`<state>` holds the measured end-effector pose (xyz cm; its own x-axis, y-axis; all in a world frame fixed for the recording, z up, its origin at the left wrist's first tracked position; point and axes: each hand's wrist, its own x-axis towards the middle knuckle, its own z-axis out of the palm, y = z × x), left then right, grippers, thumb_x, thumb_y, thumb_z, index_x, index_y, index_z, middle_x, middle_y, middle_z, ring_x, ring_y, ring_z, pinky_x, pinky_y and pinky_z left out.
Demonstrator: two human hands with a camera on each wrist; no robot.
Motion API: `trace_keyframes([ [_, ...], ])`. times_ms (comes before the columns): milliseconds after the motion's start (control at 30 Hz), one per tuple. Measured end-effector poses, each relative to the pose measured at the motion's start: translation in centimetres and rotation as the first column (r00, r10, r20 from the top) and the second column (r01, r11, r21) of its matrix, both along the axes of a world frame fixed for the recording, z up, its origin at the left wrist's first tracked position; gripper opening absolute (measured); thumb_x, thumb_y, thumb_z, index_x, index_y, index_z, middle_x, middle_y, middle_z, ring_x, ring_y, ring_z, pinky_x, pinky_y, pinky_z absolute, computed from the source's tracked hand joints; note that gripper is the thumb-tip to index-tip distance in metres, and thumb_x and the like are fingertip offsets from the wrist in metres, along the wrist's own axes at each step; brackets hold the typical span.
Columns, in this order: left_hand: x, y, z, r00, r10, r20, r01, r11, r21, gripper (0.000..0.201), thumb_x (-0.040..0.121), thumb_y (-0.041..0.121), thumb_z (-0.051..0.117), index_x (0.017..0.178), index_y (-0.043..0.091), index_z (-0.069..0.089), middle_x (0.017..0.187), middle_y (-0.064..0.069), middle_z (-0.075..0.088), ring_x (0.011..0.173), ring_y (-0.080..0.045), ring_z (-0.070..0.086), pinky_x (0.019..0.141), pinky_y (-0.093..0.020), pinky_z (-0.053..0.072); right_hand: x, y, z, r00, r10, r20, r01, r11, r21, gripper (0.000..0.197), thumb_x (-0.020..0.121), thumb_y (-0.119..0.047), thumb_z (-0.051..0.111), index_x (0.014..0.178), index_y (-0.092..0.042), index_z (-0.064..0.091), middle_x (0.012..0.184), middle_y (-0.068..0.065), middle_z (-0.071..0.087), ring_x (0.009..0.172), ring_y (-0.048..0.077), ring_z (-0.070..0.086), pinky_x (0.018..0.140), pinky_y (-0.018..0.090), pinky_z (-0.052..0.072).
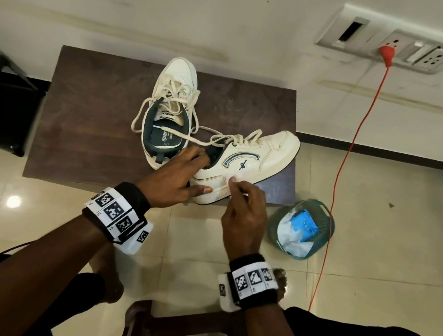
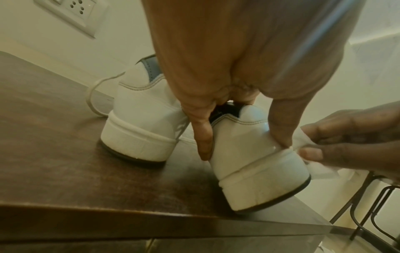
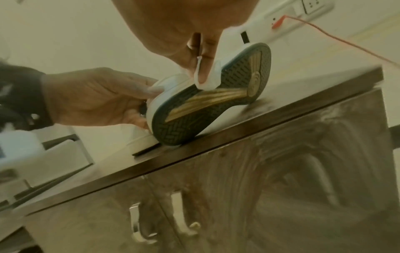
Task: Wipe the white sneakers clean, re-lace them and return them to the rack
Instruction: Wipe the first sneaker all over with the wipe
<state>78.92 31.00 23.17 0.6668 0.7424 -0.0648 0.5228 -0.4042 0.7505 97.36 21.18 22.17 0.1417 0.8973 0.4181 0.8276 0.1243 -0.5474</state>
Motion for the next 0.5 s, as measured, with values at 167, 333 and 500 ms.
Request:
trace_keyframes([
  [167,0.0,0.0,0.0,1.000,0.002,-0.009,-0.002,1.000,0.001,0.043,0.089,0.044,0.063,0.117,0.013,0.052,0.119,0.006,0.040,0.109,-0.013,0.041,0.086,-0.026,0.036,5.3,3.1,1.5,0.987,-0.139,0.075,0.138,0.990,0.021,0.023,0.086,0.000,0.061,0.104,0.001,0.076,0.100,0.018,0.068,0.090,0.031,0.063,0.074,0.033,0.054],
  [333,-0.1,0.1,-0.1,1.000,-0.005,-0.004,0.005,1.000,0.012,0.042,0.090,0.046,0.062,0.117,0.014,0.052,0.121,0.005,0.042,0.109,-0.013,0.042,0.087,-0.028,0.038,3.7,3.0,2.4,0.986,-0.164,0.020,0.164,0.986,-0.017,0.031,0.081,0.006,0.065,0.108,-0.003,0.076,0.102,0.015,0.066,0.094,0.028,0.062,0.079,0.029,0.053],
  [500,0.0,0.0,-0.1,1.000,-0.003,-0.008,0.004,1.000,0.025,0.042,0.090,0.046,0.062,0.116,0.014,0.052,0.121,0.004,0.043,0.109,-0.014,0.043,0.085,-0.027,0.038,1.0,1.5,1.5,0.997,0.059,0.056,-0.057,0.998,-0.027,0.035,0.081,0.012,0.068,0.114,0.000,0.074,0.101,0.018,0.067,0.095,0.027,0.060,0.081,0.027,0.050],
])
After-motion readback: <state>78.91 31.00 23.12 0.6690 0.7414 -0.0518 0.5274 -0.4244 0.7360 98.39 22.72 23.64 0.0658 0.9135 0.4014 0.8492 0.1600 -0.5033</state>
